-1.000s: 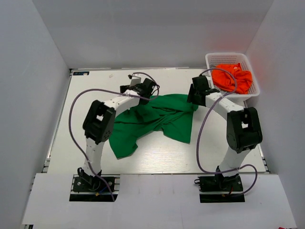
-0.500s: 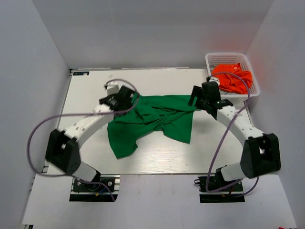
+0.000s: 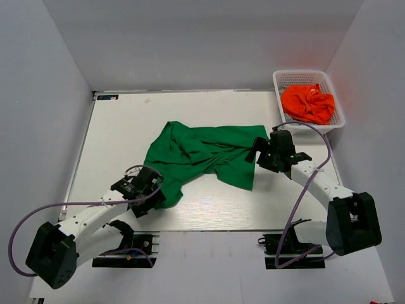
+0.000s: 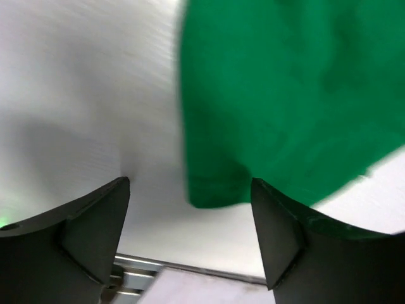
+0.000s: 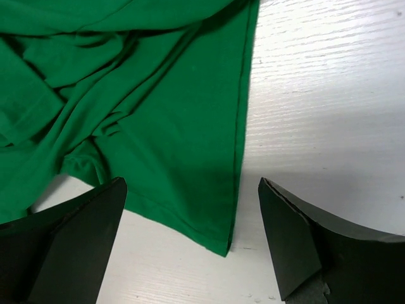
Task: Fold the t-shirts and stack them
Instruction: Flatten out the tshirt
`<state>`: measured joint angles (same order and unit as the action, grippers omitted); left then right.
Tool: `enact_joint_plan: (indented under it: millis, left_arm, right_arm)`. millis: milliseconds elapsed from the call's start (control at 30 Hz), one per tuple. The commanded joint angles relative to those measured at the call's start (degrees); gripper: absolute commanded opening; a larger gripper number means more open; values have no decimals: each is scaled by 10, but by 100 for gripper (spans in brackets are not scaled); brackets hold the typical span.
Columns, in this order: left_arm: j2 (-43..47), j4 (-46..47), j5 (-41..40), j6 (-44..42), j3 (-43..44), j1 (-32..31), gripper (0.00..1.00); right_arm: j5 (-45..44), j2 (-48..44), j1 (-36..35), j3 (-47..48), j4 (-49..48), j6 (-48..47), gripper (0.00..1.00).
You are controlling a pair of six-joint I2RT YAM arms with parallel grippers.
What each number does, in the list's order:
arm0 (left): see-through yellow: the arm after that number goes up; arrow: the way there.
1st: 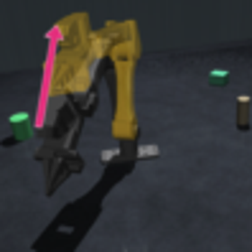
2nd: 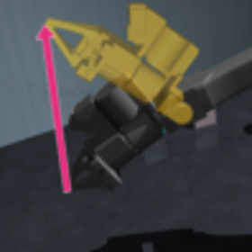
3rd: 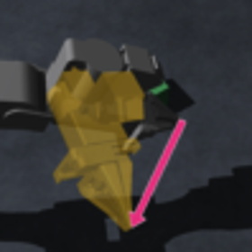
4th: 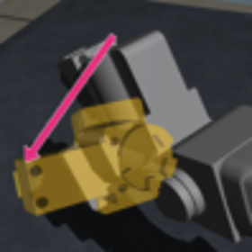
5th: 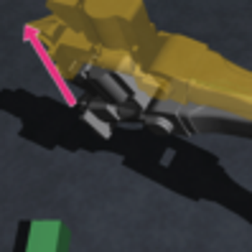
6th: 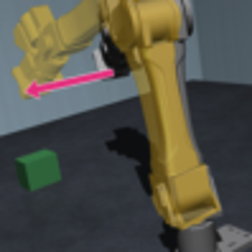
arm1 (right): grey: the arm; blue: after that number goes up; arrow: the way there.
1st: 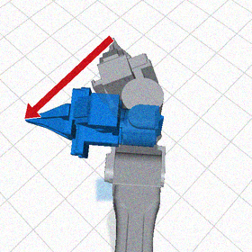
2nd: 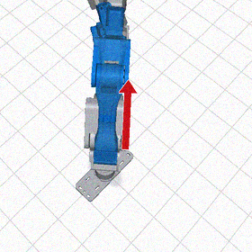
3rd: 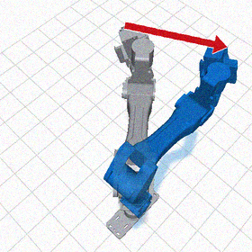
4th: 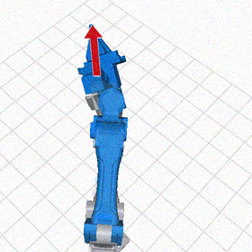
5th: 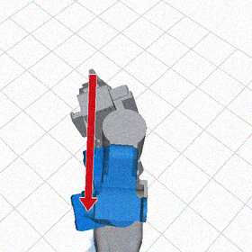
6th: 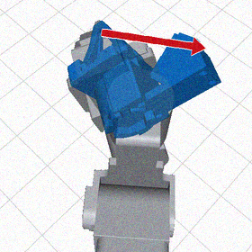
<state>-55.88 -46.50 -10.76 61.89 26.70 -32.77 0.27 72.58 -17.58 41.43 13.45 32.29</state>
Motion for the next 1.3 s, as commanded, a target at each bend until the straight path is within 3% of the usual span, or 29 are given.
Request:
enact_joint_plan:
  millis: [0, 133, 233, 267, 300, 367, 600, 733, 833, 967, 1000, 1133, 1267]
  left_arm:
    - [-25, 48, 59, 16, -14, -3, 82]
    - [-78, 55, 40, -4, 2, -3, 64]
    - [-97, 61, 27, -10, 7, -3, 43]
    - [-97, 66, 27, -10, 7, -3, 34]
    - [-103, 71, 27, -10, 7, -3, 16]
    - [-103, 79, 27, -21, 7, -3, 0]
    - [-88, 92, 22, -39, 13, -3, 0]
    - [-65, 98, 11, -44, 13, -3, 0]
    - [-52, 110, -1, -50, 13, -3, 0]
    - [-52, 124, -15, -63, 36, -3, 0]
    - [-52, 124, -15, -70, 43, -3, 0]
    - [-42, 138, -25, -93, 76, -3, 0]
    - [-18, 108, -88, -105, 154, -3, 0]
  right_arm:
    - [38, -5, 2, -10, -14, 10, 90]
    - [48, -9, -1, -28, 7, 7, 90]
    - [53, -13, -2, -43, 33, 3, 90]
    - [56, -15, -2, -50, 40, 4, 90]
    - [61, -17, -3, -57, 47, 4, 90]
    - [88, -16, -4, -72, 44, -4, 90]
    - [122, 42, -15, -93, 9, 12, 90]
    - [138, 77, -26, -94, -33, 22, 79]
    - [153, 105, -35, -89, -48, 23, 62]
    - [132, 113, -46, -91, -55, 30, 16]
    - [128, 111, -48, -91, -56, 32, 0]
    - [101, 88, -53, -73, -53, 27, 0]
    - [41, 40, -55, 3, -12, 0, 0]
